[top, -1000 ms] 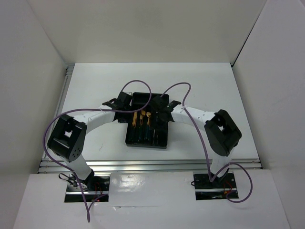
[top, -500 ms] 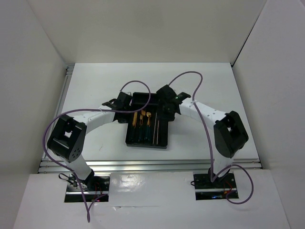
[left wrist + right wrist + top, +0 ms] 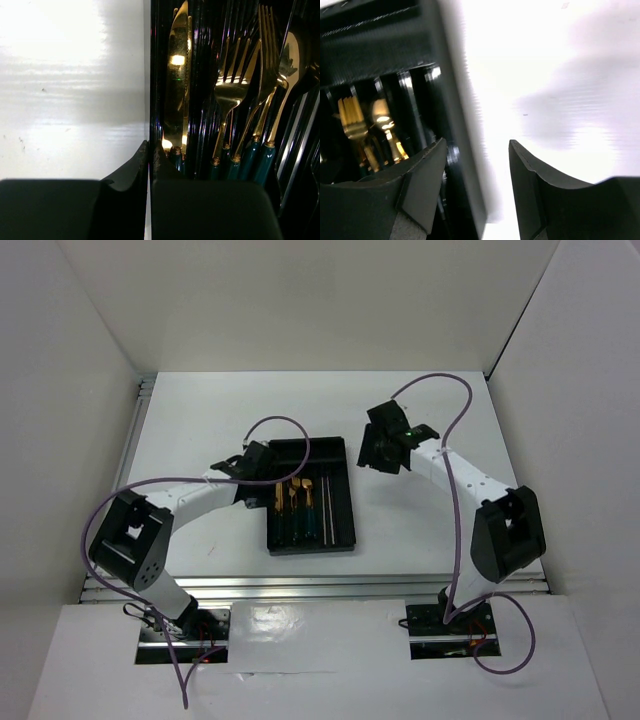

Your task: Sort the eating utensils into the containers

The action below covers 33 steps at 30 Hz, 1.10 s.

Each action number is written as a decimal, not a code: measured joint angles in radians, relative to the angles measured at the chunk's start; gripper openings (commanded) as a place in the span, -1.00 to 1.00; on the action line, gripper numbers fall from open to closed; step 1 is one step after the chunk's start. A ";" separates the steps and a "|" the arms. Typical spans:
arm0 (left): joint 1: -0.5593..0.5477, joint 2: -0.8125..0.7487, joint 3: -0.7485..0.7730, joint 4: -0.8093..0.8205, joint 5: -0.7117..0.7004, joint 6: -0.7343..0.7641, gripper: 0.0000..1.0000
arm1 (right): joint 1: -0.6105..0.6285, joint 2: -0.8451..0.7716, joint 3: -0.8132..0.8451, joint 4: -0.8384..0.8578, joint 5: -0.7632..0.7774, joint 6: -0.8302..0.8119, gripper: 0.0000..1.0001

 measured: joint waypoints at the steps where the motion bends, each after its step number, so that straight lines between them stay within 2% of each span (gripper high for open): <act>1: -0.001 -0.005 -0.003 -0.009 -0.006 -0.005 -1.00 | -0.014 -0.010 -0.011 0.005 0.000 -0.007 0.22; 7: -0.005 -0.005 0.017 -0.070 -0.032 -0.010 -1.00 | -0.057 -0.038 -0.036 0.036 0.001 -0.026 0.22; 10: -0.005 0.012 0.046 -0.116 -0.037 0.010 -0.83 | -0.057 -0.038 -0.035 0.040 0.005 -0.037 0.22; 11: -0.005 0.018 0.056 -0.127 -0.037 0.014 -0.61 | -0.057 -0.038 -0.035 0.041 0.007 -0.041 0.22; 14: -0.005 0.034 0.101 -0.167 -0.028 0.047 -0.29 | -0.059 -0.035 -0.034 0.045 0.011 -0.055 0.22; 16: -0.005 0.034 0.144 -0.181 -0.026 0.071 0.07 | -0.062 -0.029 -0.032 0.051 0.010 -0.064 0.22; 18: -0.005 0.032 0.185 -0.180 -0.027 0.092 0.19 | -0.065 -0.016 -0.026 0.060 0.003 -0.076 0.15; 22: -0.005 0.024 0.253 -0.191 -0.032 0.117 0.22 | -0.072 0.000 -0.025 0.076 -0.004 -0.094 0.02; 27: -0.005 0.003 0.326 -0.198 -0.039 0.148 0.27 | -0.097 0.003 -0.024 0.089 -0.010 -0.113 0.02; 30: -0.004 -0.014 0.365 -0.190 -0.038 0.170 0.27 | -0.109 0.003 -0.021 0.089 -0.016 -0.121 -0.16; 31: 0.001 -0.018 0.379 -0.188 -0.034 0.174 0.27 | -0.114 0.001 -0.021 0.089 -0.020 -0.124 -0.16; 33: 0.010 -0.020 0.415 -0.189 -0.018 0.189 0.27 | -0.122 -0.012 -0.021 0.089 -0.031 -0.130 0.05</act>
